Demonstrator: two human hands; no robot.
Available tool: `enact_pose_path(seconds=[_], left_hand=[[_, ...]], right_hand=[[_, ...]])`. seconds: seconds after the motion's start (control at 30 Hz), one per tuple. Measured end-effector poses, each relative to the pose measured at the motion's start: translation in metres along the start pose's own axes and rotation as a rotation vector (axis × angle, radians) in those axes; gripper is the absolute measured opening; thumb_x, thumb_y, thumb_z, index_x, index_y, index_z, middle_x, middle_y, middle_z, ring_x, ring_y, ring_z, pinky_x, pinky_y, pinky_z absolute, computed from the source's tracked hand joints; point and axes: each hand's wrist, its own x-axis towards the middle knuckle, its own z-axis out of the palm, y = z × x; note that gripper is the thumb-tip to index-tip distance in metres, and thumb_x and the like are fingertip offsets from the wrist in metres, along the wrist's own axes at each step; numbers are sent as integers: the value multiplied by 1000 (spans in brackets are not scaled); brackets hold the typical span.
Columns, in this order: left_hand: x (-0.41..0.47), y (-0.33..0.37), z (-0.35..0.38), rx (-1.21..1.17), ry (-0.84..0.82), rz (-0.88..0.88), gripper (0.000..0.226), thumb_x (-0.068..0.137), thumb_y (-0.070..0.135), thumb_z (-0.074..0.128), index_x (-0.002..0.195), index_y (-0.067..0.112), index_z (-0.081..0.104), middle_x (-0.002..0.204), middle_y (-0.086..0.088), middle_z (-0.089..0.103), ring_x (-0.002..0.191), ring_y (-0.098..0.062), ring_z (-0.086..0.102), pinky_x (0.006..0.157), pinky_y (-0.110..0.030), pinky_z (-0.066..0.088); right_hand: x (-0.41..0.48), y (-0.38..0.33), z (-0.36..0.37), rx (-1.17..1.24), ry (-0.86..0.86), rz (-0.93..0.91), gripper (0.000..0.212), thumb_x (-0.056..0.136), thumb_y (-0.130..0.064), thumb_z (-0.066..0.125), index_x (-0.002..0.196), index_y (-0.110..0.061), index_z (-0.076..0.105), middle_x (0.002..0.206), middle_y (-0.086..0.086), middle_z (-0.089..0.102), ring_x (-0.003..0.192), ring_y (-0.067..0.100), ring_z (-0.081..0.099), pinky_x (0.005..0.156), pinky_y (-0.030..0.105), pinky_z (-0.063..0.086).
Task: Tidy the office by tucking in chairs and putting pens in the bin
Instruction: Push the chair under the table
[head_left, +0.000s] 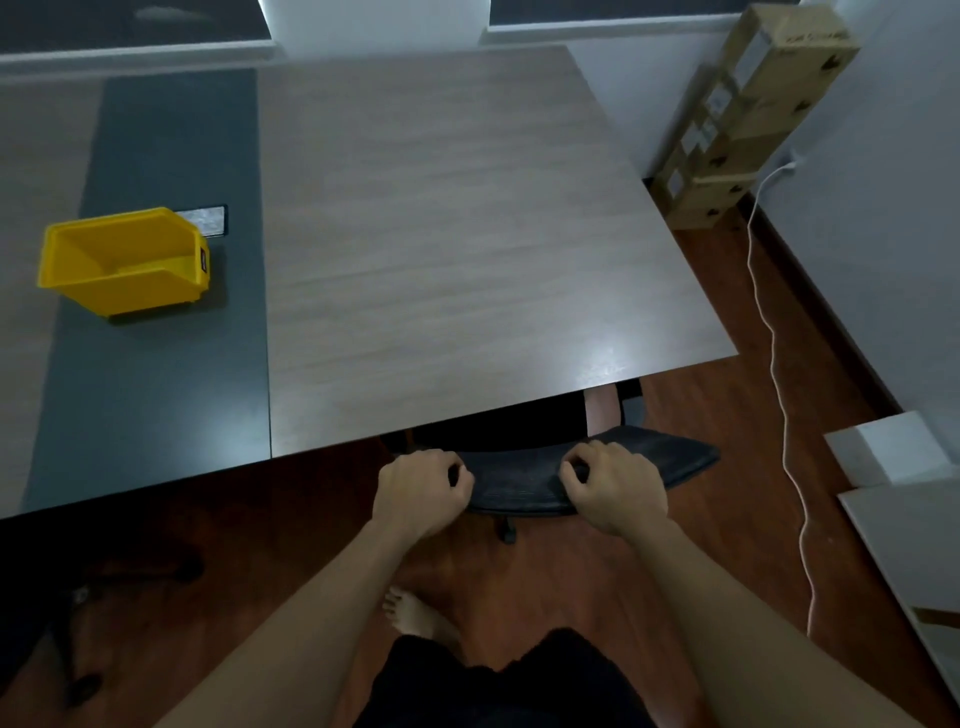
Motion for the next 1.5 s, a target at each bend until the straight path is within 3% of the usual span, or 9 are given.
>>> enact_pose_path(seconds=[0.37, 0.73, 0.87, 0.97, 1.1, 1.3, 1.5], left_hand=[[-40, 18, -1, 52, 43, -149, 40, 95, 54, 47, 106, 38, 83, 89, 9, 81, 85, -17, 76, 65, -28, 54], [-34, 28, -1, 46, 86, -238, 47, 91, 54, 39, 105, 40, 82, 85, 8, 78, 81, -18, 73, 66, -31, 56], [-23, 21, -4, 28, 84, -269, 50, 87, 56, 37, 102, 38, 81, 85, 9, 78, 79, -19, 72, 67, -30, 57], [-17, 15, -6, -5, 91, -277, 45, 86, 53, 41, 102, 39, 82, 86, 10, 78, 79, -17, 72, 63, -28, 48], [-9, 3, -16, -16, 56, -284, 44, 85, 52, 44, 105, 39, 81, 94, 8, 80, 90, -23, 74, 75, -33, 57], [-6, -10, -16, -30, 68, -269, 41, 84, 51, 45, 97, 35, 80, 89, 10, 78, 86, -21, 74, 74, -34, 59], [-7, -13, -17, -99, 96, -246, 38, 87, 52, 46, 97, 35, 78, 93, 11, 79, 89, -21, 74, 72, -31, 55]], right_hand=[[-12, 4, -1, -11, -71, -85, 43, 94, -56, 36, 106, -35, 72, 105, -10, 72, 95, 17, 64, 82, 40, 52], [18, 8, -13, 0, -131, -169, 53, 94, -58, 30, 112, -29, 70, 115, -3, 71, 108, 25, 65, 93, 45, 50], [30, 2, -15, 5, -144, -189, 53, 95, -59, 30, 111, -28, 70, 113, -2, 71, 106, 26, 65, 91, 45, 50], [37, -3, -16, -12, -148, -202, 52, 96, -60, 30, 108, -29, 70, 107, -2, 70, 99, 26, 66, 85, 43, 50], [39, -16, -15, 3, -120, -189, 50, 95, -61, 31, 100, -31, 70, 99, -3, 70, 92, 27, 66, 83, 43, 53], [39, -25, -9, -7, -85, -172, 47, 94, -63, 33, 94, -35, 70, 90, -7, 67, 82, 23, 64, 69, 37, 44], [40, -30, -19, -12, -170, -132, 43, 91, -63, 33, 100, -39, 68, 97, -9, 67, 87, 21, 63, 74, 38, 49]])
